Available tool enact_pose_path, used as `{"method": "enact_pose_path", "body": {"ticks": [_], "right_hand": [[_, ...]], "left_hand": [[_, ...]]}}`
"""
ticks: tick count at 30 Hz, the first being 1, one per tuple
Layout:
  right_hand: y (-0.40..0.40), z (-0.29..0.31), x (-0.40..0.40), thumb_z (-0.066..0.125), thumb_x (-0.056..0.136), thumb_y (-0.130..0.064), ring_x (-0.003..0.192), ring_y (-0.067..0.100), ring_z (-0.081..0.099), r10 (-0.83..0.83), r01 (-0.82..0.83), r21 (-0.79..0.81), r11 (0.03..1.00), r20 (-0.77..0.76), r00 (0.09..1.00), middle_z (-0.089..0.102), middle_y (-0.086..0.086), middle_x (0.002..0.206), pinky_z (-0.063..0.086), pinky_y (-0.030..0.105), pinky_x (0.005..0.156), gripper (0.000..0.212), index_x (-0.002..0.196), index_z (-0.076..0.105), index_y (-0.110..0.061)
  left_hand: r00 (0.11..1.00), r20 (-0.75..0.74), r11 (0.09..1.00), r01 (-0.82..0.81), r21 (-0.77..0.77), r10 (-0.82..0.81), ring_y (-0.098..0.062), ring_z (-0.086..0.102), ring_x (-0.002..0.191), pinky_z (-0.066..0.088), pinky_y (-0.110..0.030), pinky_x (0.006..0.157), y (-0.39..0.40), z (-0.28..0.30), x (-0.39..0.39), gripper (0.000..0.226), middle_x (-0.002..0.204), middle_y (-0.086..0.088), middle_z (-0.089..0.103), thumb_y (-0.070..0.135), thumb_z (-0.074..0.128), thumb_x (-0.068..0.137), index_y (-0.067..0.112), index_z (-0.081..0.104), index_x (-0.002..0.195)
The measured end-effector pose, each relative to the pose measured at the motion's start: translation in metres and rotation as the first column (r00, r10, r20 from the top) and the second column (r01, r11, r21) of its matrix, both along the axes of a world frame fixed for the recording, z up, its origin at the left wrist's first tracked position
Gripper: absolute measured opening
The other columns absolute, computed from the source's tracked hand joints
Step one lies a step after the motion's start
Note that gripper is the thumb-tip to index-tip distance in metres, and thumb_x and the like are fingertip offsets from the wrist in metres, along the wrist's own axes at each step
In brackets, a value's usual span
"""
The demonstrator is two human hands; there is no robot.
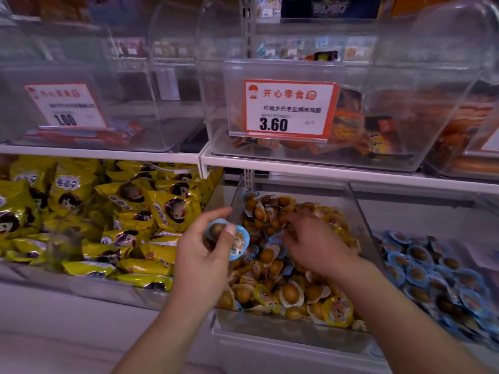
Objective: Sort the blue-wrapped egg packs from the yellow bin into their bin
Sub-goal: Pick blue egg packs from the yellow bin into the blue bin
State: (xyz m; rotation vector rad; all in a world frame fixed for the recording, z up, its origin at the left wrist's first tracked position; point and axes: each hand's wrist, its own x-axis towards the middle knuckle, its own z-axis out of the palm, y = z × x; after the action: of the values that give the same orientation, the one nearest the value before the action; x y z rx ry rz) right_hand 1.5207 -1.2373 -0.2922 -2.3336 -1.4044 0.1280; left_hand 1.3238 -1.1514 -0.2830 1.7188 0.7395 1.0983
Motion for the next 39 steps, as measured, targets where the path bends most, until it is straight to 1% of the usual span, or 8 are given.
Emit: {"method": "enact_pose_path", "body": {"ticks": [4, 10, 16, 20, 28, 32, 35, 39], "right_hand": [[0.023, -0.020, -0.005, 0.046, 0.095, -0.061, 0.140, 0.033, 0.030, 0.046, -0.008, -0.302, 0.953, 0.120, 0.992, 0.038, 0.006, 0.151, 0.035, 0.043, 0.111, 0.063, 0.149, 0.041, -0.030], [0.032, -0.018, 0.005, 0.060, 0.087, -0.056, 0.142, 0.030, 0.027, 0.103, -0.073, -0.409, 0.910, 0.053, 0.993, 0.039, 0.005, 0.151, 0.035, 0.042, 0.113, 0.065, 0.146, 0.042, -0.036], [0.031, -0.016, 0.003, 0.075, 0.077, -0.048, 0.109, 0.019, 0.057, 0.091, -0.062, -0.260, 0.964, 0.101, 0.991, 0.062, 0.000, 0.118, 0.052, 0.032, 0.084, 0.053, 0.121, 0.056, -0.028], [0.023, -0.019, 0.001, 0.069, 0.087, -0.035, 0.111, 0.019, 0.057, 0.171, -0.152, -0.110, 0.982, 0.191, 0.967, 0.062, -0.001, 0.120, 0.049, 0.034, 0.089, 0.040, 0.125, 0.062, -0.026], [0.010, -0.002, -0.002, 0.076, 0.083, -0.017, 0.082, -0.001, 0.062, 0.049, -0.015, 0.152, 0.988, -0.225, 0.973, 0.068, -0.016, 0.086, 0.046, 0.020, 0.071, 0.013, 0.082, 0.072, -0.029], [0.005, 0.012, -0.005, 0.085, 0.074, -0.011, 0.071, -0.004, 0.066, 0.067, 0.125, 0.327, 0.937, -0.517, 0.853, 0.073, -0.012, 0.077, 0.048, 0.009, 0.059, 0.021, 0.070, 0.075, -0.030], [-0.001, 0.017, -0.005, 0.080, 0.079, -0.009, 0.086, 0.010, 0.071, 0.099, 0.225, 0.383, 0.896, -0.666, 0.740, 0.076, -0.005, 0.088, 0.057, 0.023, 0.072, 0.018, 0.078, 0.079, -0.027], [-0.009, 0.015, -0.015, 0.069, 0.084, 0.005, 0.092, 0.036, 0.074, 0.267, 0.482, 0.376, 0.792, -0.922, 0.281, 0.074, 0.019, 0.100, 0.062, 0.044, 0.070, 0.015, 0.096, 0.072, -0.003]], "left_hand": [[1.000, -0.004, 1.000, 0.023, -0.017, -0.023, 0.005, 0.066, 0.090, 0.054, -0.013, 0.067, 0.002, -0.002, -0.004, 0.024, 0.094, 0.020, 0.068, 0.024, 0.064, 0.095, 0.045, 0.064, 0.106], [0.996, -0.016, 0.997, 0.083, -0.003, -0.083, 0.009, 0.062, 0.093, 0.050, -0.008, 0.070, 0.004, -0.002, -0.004, 0.027, 0.099, 0.023, 0.064, 0.022, 0.064, 0.096, 0.046, 0.063, 0.109], [0.996, -0.044, 0.996, 0.080, 0.037, -0.078, 0.006, 0.062, 0.095, 0.050, -0.009, 0.073, 0.003, -0.008, -0.003, 0.027, 0.097, 0.026, 0.063, 0.025, 0.063, 0.096, 0.046, 0.063, 0.112], [0.994, -0.085, 0.993, 0.071, 0.095, -0.063, 0.001, 0.063, 0.097, 0.057, -0.024, 0.081, 0.003, -0.010, -0.002, 0.027, 0.100, 0.021, 0.063, 0.028, 0.063, 0.096, 0.045, 0.061, 0.117], [0.992, -0.123, 0.992, 0.051, 0.114, -0.037, 0.001, 0.062, 0.098, 0.058, -0.030, 0.082, -0.002, -0.007, -0.002, 0.028, 0.102, 0.022, 0.063, 0.031, 0.061, 0.096, 0.050, 0.058, 0.116], [0.989, -0.147, 0.989, 0.038, 0.144, -0.017, 0.004, 0.061, 0.098, 0.057, -0.027, 0.083, -0.003, -0.007, -0.002, 0.027, 0.102, 0.023, 0.062, 0.031, 0.062, 0.096, 0.046, 0.060, 0.118], [0.988, -0.152, 0.989, 0.022, 0.145, 0.001, 0.006, 0.061, 0.097, 0.055, -0.018, 0.077, -0.005, -0.008, 0.001, 0.027, 0.101, 0.024, 0.062, 0.031, 0.062, 0.096, 0.048, 0.059, 0.117], [1.000, -0.016, 0.998, -0.016, 0.062, 0.018, 0.006, 0.063, 0.093, 0.049, -0.007, 0.068, -0.016, -0.008, 0.015, 0.024, 0.100, 0.017, 0.066, 0.029, 0.064, 0.095, 0.045, 0.062, 0.113]]}}
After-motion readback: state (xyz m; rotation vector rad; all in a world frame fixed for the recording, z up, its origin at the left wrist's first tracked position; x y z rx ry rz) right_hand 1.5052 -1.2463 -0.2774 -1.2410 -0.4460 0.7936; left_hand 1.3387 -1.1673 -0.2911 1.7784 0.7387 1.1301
